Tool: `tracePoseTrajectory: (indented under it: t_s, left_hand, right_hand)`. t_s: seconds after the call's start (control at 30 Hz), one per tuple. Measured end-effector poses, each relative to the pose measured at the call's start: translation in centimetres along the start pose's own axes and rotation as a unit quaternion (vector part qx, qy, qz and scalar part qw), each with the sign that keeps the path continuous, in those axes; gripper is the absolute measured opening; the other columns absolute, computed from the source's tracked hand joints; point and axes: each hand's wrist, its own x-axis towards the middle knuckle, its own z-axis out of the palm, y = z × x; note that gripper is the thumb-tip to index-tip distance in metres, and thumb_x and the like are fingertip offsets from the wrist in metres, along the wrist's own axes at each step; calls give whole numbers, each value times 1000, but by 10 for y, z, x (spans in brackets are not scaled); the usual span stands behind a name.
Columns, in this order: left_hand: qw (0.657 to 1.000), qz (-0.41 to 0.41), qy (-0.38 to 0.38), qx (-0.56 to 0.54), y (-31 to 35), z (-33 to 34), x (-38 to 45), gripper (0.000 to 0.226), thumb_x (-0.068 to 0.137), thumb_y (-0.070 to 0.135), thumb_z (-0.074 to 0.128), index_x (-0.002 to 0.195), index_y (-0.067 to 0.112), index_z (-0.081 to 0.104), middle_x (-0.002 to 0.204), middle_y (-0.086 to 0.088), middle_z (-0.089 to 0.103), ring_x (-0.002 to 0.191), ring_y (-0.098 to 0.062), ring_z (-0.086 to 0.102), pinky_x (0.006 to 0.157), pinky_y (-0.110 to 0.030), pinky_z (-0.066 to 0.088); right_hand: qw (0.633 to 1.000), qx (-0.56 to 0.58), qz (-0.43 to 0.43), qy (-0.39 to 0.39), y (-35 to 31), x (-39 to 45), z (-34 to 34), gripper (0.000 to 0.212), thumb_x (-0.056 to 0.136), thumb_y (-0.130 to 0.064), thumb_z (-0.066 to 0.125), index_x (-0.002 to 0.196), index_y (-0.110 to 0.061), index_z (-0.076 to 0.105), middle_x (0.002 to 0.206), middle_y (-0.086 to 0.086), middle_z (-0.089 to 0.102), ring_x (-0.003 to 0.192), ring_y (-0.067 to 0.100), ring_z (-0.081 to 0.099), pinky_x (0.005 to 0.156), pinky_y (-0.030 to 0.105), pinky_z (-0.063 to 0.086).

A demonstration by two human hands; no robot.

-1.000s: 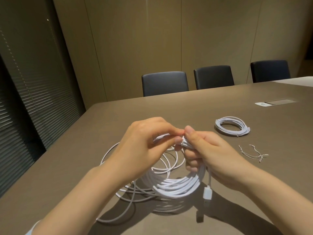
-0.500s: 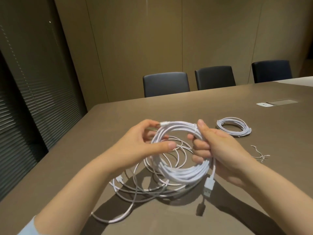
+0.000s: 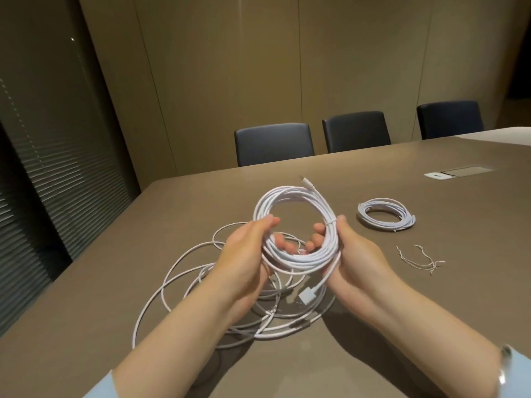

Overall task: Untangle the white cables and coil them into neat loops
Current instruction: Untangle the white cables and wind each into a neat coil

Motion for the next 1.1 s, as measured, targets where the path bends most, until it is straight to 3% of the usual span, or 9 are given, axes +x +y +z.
tracePoseTrajectory:
  t_s: [0.13,0.33,0.43,0.57,0.73,0.83,0.93,0.97,1.1]
  left_hand:
    - [999,-40,5,-19,12,2,16,12,98,15,49,98,4,54,57,0,27,44,-11,29,43,-22,37]
    - [978,-162,-92,98,11,9,26,17,98,16,50,88,5,58,58,5,18,39,-4,18,36,-14,16]
    - [968,-181,-105,136,0,16,33,17,97,15,51,87,3,59,55,5,21,37,-4,20,35,-14,19]
    - [974,-164,-65,143,-19,21,46,8,89,7,64,87,0,60,51,-3,41,38,-11,40,43,-21,45]
    - [977,-160,-48,134,-33,19,57,17,88,14,67,75,6,61,52,-1,41,43,-15,43,49,-27,46]
    - [979,-126,-56,149,-37,22,58,14,92,12,63,81,4,58,50,3,32,37,-9,32,37,-20,34]
    - [974,-132,-57,173,-41,25,59,14,93,11,62,83,3,57,45,5,32,35,-7,31,34,-18,28]
    - [973,-136,-56,180,-43,26,59,14,93,10,62,82,3,57,44,6,33,35,-7,31,33,-18,27]
    - [968,-148,-60,192,-49,31,57,13,93,10,62,84,2,57,43,7,33,35,-7,29,34,-18,24]
  right_hand:
    - [993,-112,26,-18,-2,4,-11,58,96,-53,42,102,-1,64,73,11,66,70,24,65,73,36,53]
    - [945,-311,1,-103,-38,6,-25,42,80,-47,65,104,-15,73,87,7,67,63,16,59,55,26,50]
    - [914,-383,-4,-138,-45,11,-36,24,90,-34,61,102,-17,73,74,3,59,54,15,53,48,21,46]
    - [922,-367,-9,-121,-46,20,-47,29,99,-28,50,77,-10,54,56,7,47,41,15,43,38,21,38]
    - [926,-369,-2,-83,-52,25,-53,28,98,-31,52,94,-6,63,69,9,62,56,18,58,50,25,52]
    - [857,-513,-51,-8,-71,32,-67,40,98,-40,50,100,-6,70,83,8,65,68,18,56,59,22,46]
    - [677,-715,-130,117,-96,42,-93,28,95,-29,58,89,-6,71,86,11,70,83,25,60,67,27,38]
    - [642,-743,-124,147,-103,43,-99,22,91,-24,61,85,-6,72,86,11,71,86,26,60,68,26,37]
    - [581,-794,-62,172,-115,45,-113,12,80,-16,63,75,-8,71,81,11,70,75,22,60,59,26,44]
